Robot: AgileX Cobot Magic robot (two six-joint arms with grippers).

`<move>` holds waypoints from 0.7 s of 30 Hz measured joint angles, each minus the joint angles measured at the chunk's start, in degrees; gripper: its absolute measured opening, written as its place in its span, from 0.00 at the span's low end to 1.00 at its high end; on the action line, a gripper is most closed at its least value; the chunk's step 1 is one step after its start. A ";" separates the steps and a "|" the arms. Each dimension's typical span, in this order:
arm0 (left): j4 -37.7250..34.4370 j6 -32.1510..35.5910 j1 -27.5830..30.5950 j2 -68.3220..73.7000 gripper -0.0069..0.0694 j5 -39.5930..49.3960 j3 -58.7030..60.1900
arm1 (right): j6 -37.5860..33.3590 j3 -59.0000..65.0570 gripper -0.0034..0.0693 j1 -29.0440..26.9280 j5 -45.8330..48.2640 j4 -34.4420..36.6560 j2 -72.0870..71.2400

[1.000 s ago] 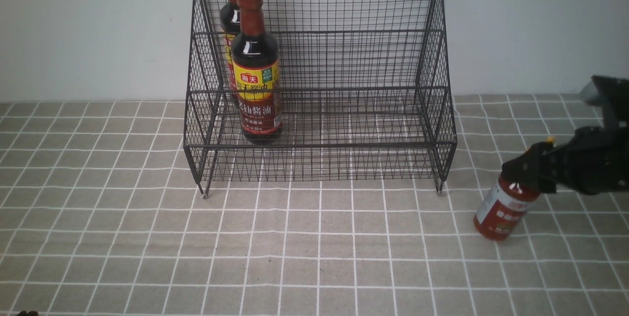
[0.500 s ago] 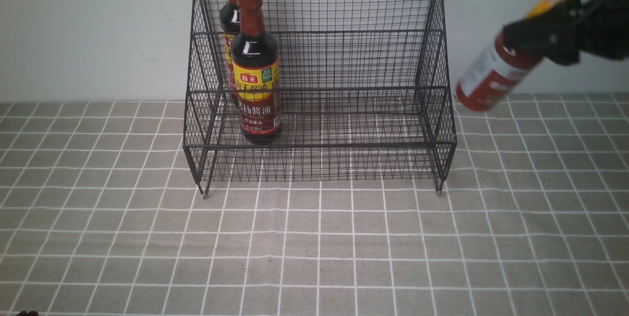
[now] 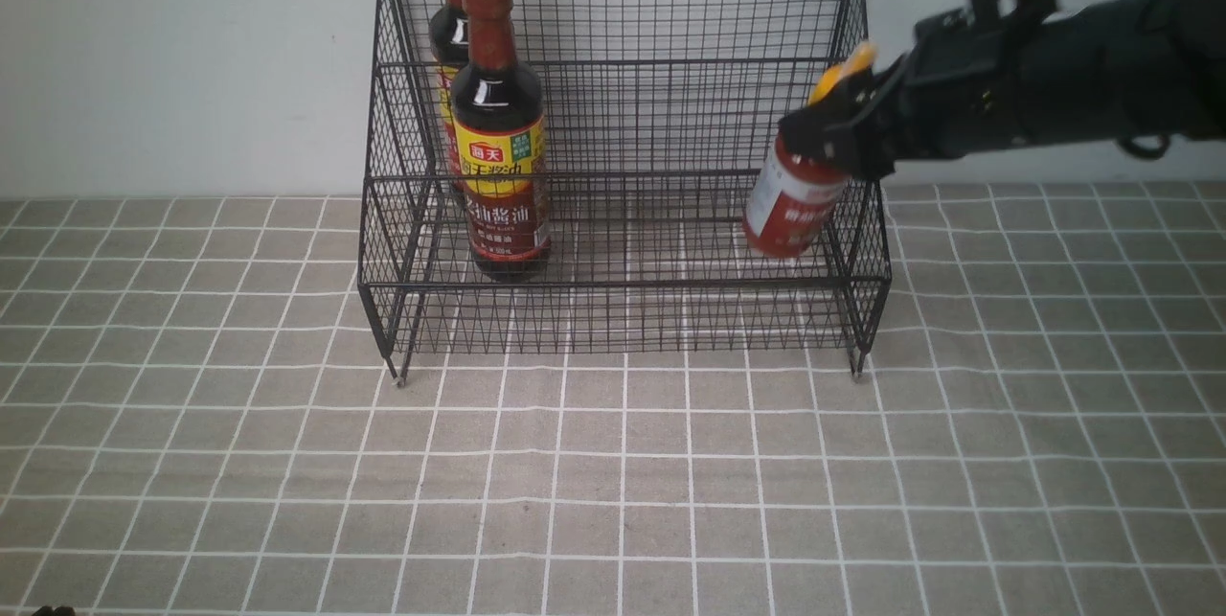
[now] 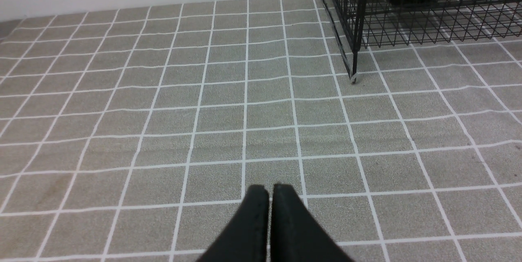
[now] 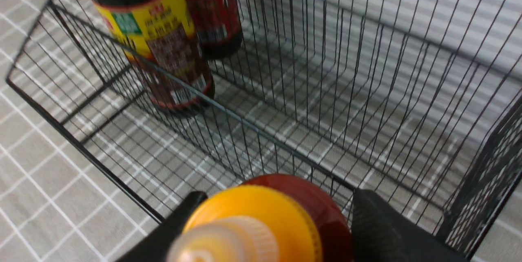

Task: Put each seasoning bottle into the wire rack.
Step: Use the right arm to put the condiment bottle back on the shelf

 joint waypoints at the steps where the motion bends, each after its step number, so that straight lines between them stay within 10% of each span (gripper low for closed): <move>1: 0.00 0.00 0.00 0.00 0.08 0.00 0.00 | 0.00 0.00 0.61 0.00 -0.16 -0.07 0.83; 21: 0.00 0.00 0.00 0.00 0.08 0.00 0.00 | 0.23 -0.47 0.63 0.05 -2.83 0.01 9.42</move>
